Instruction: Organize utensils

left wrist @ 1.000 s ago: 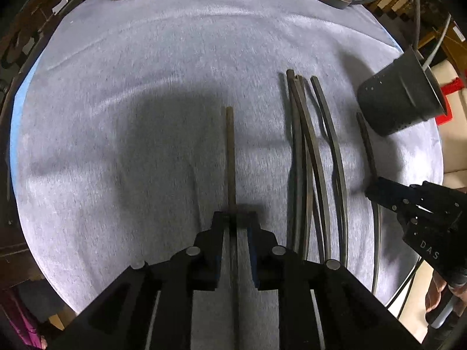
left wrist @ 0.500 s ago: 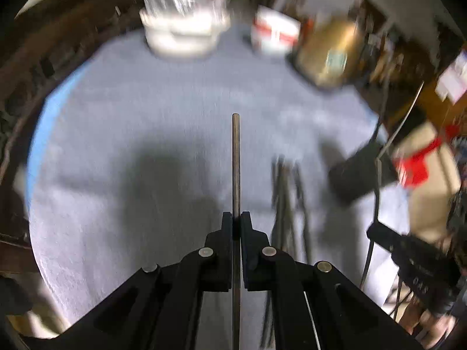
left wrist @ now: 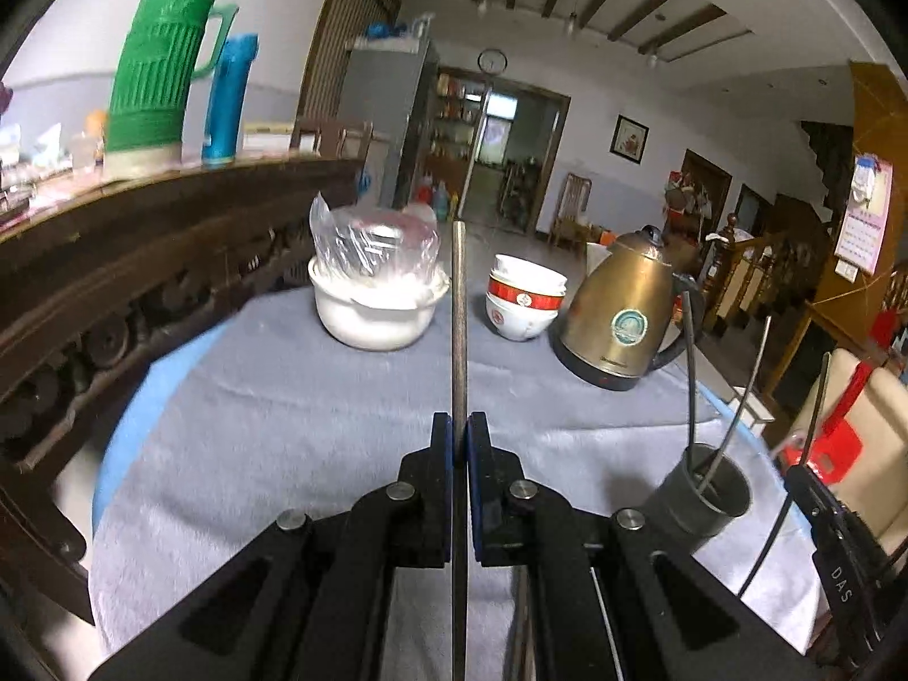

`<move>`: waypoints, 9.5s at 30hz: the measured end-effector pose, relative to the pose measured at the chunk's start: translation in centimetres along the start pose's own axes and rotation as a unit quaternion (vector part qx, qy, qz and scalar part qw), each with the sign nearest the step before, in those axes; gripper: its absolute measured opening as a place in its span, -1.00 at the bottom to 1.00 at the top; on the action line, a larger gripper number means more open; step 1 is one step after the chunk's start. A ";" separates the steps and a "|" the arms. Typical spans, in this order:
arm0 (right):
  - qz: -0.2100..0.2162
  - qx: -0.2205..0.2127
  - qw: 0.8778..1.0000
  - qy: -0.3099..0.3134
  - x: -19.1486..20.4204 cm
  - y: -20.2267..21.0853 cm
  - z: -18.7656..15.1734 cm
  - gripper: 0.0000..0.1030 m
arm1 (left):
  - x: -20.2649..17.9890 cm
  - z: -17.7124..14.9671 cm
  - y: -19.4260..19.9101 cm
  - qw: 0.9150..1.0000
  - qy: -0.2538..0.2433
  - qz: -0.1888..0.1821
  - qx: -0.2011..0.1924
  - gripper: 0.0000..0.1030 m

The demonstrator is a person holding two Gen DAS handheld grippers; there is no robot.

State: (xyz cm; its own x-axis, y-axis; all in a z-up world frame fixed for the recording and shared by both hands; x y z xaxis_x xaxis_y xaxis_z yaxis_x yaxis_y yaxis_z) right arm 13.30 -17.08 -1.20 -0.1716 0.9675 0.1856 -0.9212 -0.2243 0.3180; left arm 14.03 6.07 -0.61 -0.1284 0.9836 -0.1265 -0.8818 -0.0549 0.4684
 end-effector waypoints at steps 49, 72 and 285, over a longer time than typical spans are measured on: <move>0.013 0.003 1.000 0.028 -0.5 5.8 -2.0 -0.88 | 0.6 -4.4 7.4 0.999 -0.013 -0.029 -0.017 -0.90; -0.005 -0.018 1.000 0.006 -2.7 6.4 -1.1 -0.88 | 0.6 -4.5 7.9 0.998 0.016 -0.054 0.008 -0.90; 0.045 0.414 0.909 0.011 4.3 -6.7 -16.3 -0.86 | 0.6 -16.1 -1.7 0.943 -0.031 -0.017 0.331 0.47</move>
State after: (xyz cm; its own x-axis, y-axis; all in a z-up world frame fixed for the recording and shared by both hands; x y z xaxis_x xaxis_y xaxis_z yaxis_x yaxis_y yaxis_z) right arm 13.09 -9.55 -17.68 -0.2492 0.9409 0.2295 -0.3253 -0.3045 0.8952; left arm 8.14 4.00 -15.60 -0.0602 0.9922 -0.1091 -0.4056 0.0756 0.9109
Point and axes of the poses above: each gripper's, at about its wrist camera, not at the fingertips, and y roughly against the way its jaws point, x to its left, z to its top, the point moved 10 cm from there along -y, roughly the way its jaws point, and after that the axes turned 6 degrees about -y, right-handed, at the moved point
